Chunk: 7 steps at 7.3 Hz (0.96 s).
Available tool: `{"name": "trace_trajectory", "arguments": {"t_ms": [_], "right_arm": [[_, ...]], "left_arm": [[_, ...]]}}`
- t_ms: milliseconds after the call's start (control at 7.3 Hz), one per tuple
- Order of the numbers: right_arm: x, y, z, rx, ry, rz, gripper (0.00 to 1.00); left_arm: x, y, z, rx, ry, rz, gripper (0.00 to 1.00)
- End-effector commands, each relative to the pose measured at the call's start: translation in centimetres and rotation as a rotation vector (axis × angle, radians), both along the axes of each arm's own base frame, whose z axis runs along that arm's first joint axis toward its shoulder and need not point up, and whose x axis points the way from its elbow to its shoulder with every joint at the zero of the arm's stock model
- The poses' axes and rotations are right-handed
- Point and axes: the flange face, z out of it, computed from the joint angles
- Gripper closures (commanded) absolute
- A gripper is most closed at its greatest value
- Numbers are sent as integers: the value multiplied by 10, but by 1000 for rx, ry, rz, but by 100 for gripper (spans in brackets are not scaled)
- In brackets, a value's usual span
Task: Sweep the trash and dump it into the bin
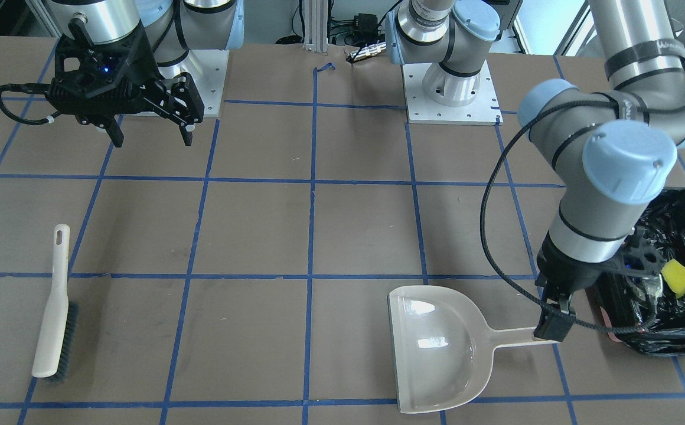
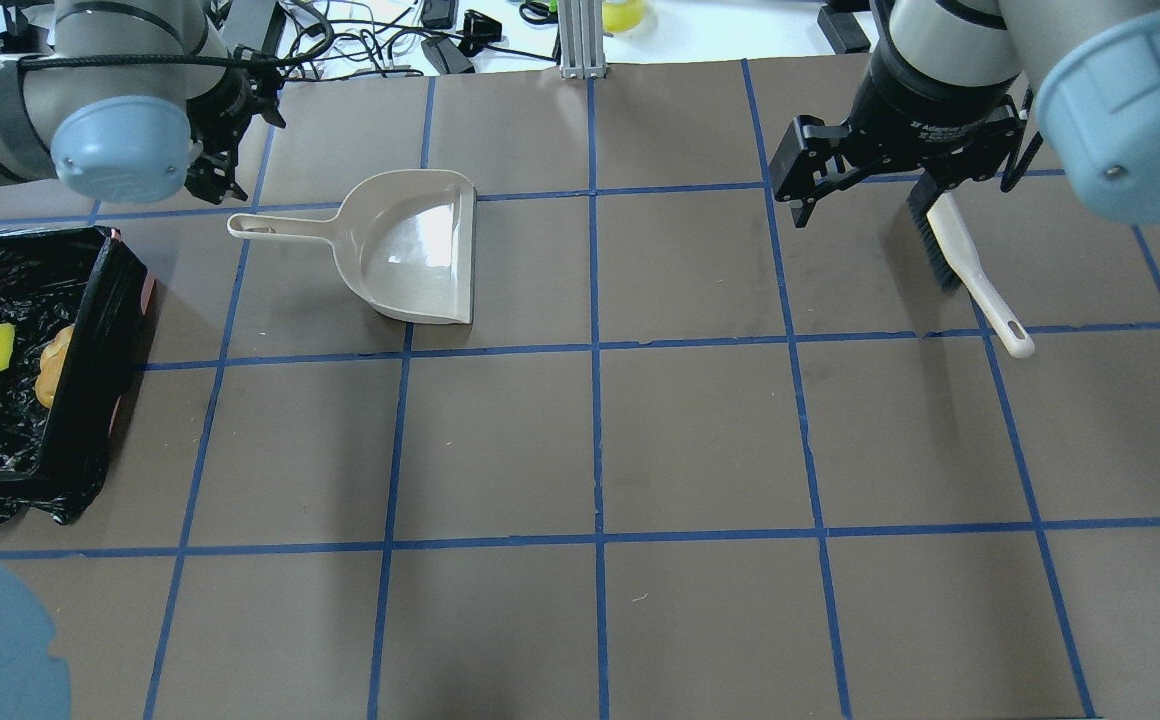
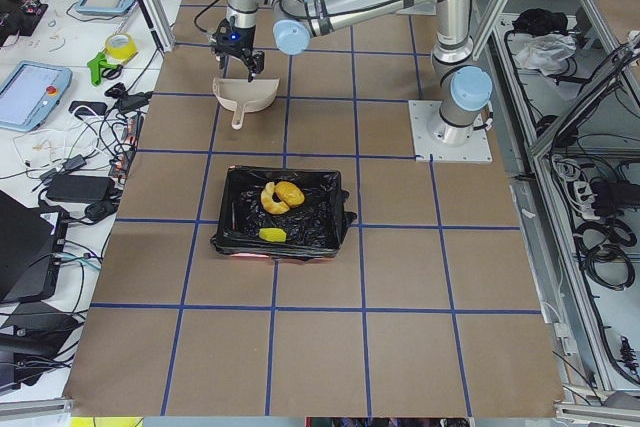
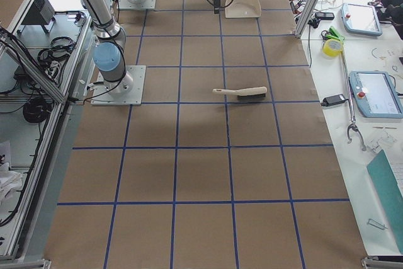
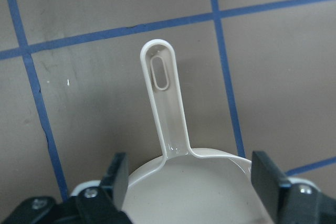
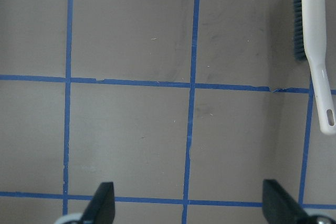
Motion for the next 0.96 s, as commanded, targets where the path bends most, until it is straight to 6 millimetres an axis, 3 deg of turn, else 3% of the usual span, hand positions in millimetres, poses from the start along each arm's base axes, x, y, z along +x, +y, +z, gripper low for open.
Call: {"name": "trace_trajectory", "arguments": {"t_ms": [0, 274, 411, 685, 822], "right_arm": [[0, 0, -2, 3, -2, -1, 0], [0, 0, -2, 4, 4, 0, 0], [0, 0, -2, 3, 1, 0, 0], [0, 1, -1, 0, 2, 0, 0], [-1, 0, -2, 3, 4, -2, 0]], "left_arm": [[-26, 25, 35, -18, -42, -186, 0], [-55, 43, 33, 64, -81, -551, 0], [-70, 54, 30, 92, -87, -629, 0], [-78, 69, 23, 115, -71, -695, 0], [-79, 82, 30, 168, -95, -865, 0]]}}
